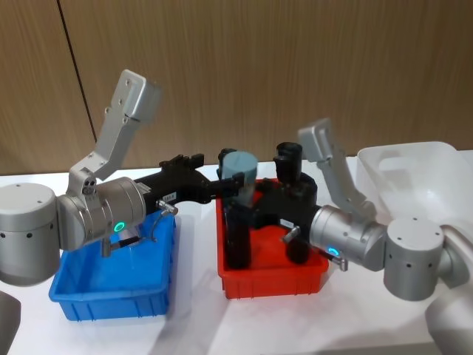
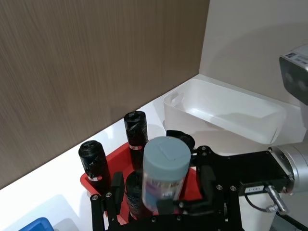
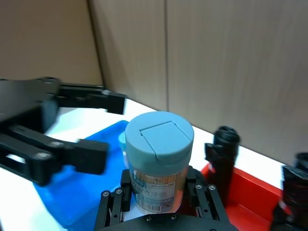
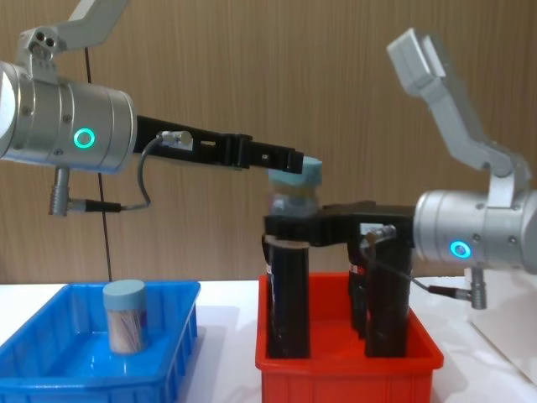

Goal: Pick the cotton swabs from the blue box and place them into the white box.

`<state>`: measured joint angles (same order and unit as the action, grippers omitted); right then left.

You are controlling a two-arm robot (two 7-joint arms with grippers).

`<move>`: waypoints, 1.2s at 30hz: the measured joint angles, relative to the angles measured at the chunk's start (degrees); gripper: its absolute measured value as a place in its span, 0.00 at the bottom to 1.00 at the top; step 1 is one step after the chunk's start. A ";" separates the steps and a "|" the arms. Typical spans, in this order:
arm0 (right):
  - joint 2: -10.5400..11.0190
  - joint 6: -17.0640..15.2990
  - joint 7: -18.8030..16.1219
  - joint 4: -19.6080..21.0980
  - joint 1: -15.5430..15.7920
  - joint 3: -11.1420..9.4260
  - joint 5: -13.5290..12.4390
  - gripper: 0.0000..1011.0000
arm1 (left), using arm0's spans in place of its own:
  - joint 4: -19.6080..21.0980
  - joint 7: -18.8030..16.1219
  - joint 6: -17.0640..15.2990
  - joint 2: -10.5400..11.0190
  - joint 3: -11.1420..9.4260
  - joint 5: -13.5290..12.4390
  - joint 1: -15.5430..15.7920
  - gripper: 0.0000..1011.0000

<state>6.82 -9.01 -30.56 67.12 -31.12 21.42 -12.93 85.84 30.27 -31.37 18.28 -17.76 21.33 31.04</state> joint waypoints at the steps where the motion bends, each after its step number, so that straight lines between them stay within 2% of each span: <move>1: 0.06 0.14 0.24 -0.11 0.00 -0.09 -0.04 0.63 | 0.00 0.00 0.00 0.00 0.00 -0.01 0.00 0.99; 13: 2.08 2.97 4.58 -2.43 0.04 -3.01 -0.30 0.63 | 0.00 -0.02 0.00 0.00 -0.01 -0.03 0.00 0.99; 25: 4.60 5.33 9.79 -2.99 0.31 -6.58 0.15 0.63 | 0.00 -0.02 0.00 0.00 -0.01 -0.03 0.00 0.99; 36: 7.05 5.77 14.96 -2.93 0.60 -9.97 1.32 0.63 | 0.00 -0.01 0.00 0.00 -0.01 -0.01 0.00 0.99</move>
<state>13.87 -3.24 -15.61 64.19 -30.52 11.46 -11.61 85.84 30.25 -31.37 18.28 -17.76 21.31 31.04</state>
